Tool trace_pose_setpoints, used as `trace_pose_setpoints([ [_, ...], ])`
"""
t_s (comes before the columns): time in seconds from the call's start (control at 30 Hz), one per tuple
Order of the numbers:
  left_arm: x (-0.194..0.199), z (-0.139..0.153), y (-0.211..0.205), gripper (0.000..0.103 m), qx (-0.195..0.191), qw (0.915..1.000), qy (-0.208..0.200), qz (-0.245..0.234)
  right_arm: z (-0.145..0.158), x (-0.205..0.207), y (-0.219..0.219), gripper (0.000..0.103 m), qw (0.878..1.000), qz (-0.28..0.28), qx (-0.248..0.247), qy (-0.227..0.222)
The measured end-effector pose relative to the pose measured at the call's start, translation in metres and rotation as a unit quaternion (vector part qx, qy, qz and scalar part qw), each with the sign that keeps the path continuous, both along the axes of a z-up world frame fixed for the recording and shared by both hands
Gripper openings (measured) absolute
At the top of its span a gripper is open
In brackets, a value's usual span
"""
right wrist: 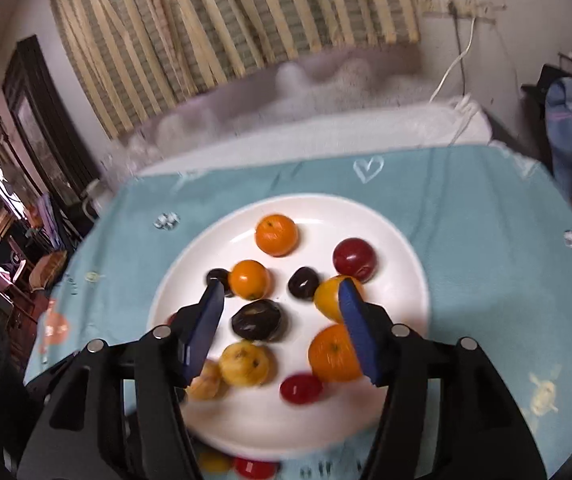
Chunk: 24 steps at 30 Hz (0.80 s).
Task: Organize fruits
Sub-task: 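Lower both held fruits onto the white plate and open both grippers, then grasp the small yellow pear with the left gripper while the right gripper grasps a red apple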
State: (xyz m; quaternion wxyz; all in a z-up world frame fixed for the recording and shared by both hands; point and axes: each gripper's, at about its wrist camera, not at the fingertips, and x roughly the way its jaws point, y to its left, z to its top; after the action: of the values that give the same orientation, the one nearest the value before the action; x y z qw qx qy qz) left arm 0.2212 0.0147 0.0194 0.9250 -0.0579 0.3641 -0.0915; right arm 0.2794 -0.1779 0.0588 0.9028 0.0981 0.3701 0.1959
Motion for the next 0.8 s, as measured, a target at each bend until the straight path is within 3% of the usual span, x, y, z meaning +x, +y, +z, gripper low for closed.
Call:
trace_pose_setpoints([
  [0.1,-0.025,0.001,0.015,0.079,0.019,0.9992,-0.011,0.032,0.013,-0.040,-0.017,0.067,0.999,-0.005,0.029,-0.015],
  [0.17,-0.040,-0.008,0.024,0.080,0.026,0.9985,-0.004,0.049,0.009,-0.068,-0.030,0.089,0.998,-0.016,0.053,-0.021],
  [0.23,-0.048,-0.019,0.028,0.080,0.035,0.9976,0.009,0.059,-0.001,-0.086,-0.041,0.098,0.996,-0.028,0.073,-0.032],
  [0.4,-0.052,-0.034,0.023,0.080,0.064,0.9963,0.017,0.055,-0.030,-0.100,-0.054,0.098,0.994,-0.042,0.098,-0.009],
  [0.53,-0.046,-0.042,0.004,0.080,0.128,0.9911,0.014,0.036,-0.029,-0.098,-0.053,0.098,0.995,-0.044,0.093,-0.012],
  [0.8,-0.033,-0.053,-0.002,0.082,0.146,0.9881,0.040,0.029,-0.030,-0.101,-0.044,0.098,0.996,-0.034,0.077,-0.011],
])
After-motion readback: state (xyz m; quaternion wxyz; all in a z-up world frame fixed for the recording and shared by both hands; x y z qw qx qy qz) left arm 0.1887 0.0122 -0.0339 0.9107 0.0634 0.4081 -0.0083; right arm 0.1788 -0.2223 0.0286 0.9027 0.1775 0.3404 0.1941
